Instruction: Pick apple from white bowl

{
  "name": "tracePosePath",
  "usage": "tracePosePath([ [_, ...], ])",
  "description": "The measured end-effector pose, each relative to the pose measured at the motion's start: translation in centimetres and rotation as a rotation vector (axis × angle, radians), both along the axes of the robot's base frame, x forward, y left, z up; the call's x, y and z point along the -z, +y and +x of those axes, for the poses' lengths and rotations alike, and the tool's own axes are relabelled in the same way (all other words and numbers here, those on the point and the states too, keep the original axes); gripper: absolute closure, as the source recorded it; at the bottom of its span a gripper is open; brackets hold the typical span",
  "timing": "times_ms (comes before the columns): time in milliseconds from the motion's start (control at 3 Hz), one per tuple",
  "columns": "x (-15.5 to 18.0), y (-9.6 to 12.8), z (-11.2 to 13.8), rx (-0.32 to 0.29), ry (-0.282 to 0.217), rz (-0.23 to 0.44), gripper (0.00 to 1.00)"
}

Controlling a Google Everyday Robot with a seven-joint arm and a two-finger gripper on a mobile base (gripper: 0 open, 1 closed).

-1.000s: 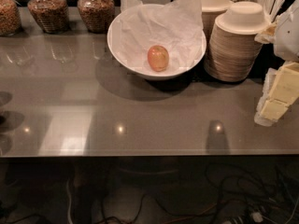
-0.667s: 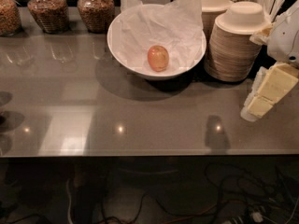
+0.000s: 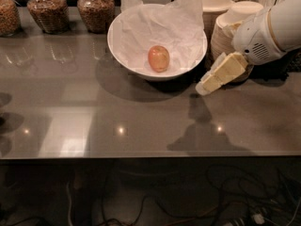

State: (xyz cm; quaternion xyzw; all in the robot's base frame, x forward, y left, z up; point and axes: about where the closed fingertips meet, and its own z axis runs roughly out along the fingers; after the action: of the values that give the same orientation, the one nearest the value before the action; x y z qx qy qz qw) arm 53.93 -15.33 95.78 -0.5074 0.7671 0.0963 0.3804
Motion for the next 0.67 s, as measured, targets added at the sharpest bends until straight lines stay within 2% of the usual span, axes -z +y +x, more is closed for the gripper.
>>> tracePosePath([
  [333,-0.8,2.4,4.2,-0.003,-0.072,0.085,0.0],
  [667,-1.6,5.0,7.4,-0.029,-0.122,0.122,0.02],
])
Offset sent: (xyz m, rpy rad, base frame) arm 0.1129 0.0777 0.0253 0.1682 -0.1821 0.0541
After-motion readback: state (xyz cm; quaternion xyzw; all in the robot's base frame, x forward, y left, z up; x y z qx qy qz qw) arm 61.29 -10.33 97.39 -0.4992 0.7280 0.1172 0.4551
